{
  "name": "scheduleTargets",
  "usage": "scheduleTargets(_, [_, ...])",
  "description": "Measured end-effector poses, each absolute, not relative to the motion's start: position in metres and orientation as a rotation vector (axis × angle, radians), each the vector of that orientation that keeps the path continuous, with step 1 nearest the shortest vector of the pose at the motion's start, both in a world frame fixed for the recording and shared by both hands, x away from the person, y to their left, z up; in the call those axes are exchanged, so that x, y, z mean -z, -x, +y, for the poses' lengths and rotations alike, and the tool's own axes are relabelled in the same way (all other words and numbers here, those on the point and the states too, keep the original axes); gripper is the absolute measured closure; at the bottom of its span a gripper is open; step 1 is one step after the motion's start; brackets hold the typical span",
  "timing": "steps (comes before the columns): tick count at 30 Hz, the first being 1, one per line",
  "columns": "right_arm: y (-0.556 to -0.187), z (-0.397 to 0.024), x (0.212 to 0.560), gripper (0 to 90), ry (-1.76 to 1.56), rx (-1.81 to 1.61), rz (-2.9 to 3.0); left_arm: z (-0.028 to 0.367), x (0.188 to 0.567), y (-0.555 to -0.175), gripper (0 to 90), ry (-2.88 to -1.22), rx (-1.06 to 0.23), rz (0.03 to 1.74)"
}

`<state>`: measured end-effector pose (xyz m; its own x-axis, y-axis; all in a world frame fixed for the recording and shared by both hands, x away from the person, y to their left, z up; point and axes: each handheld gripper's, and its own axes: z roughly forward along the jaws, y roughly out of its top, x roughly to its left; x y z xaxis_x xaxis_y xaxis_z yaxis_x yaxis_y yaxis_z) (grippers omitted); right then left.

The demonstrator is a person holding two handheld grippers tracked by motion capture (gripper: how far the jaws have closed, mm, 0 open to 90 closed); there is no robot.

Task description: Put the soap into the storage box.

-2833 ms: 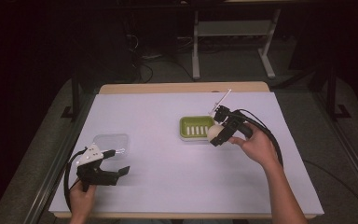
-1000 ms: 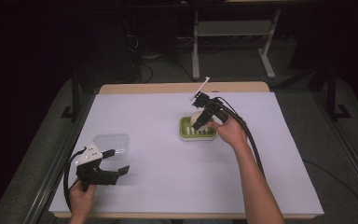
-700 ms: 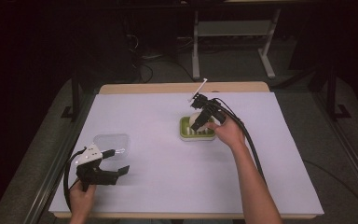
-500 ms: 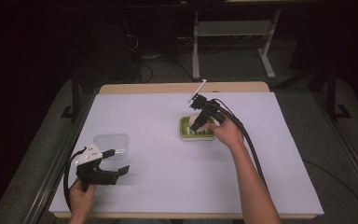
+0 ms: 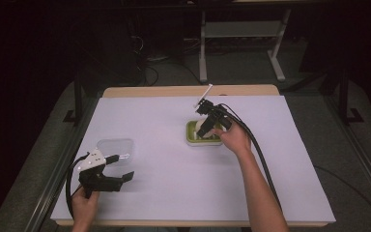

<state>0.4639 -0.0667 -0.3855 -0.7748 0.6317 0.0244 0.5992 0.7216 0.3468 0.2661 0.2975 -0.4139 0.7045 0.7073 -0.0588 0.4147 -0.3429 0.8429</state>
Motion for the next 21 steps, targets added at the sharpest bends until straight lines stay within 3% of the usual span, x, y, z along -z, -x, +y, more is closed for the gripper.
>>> scheduleTargets(21, [-0.4672,-0.0657,0.3953,23.2,-1.059,-0.489,2.825,0.2976,0.4137,-0.2659,12.9,-1.981,-0.396,0.862])
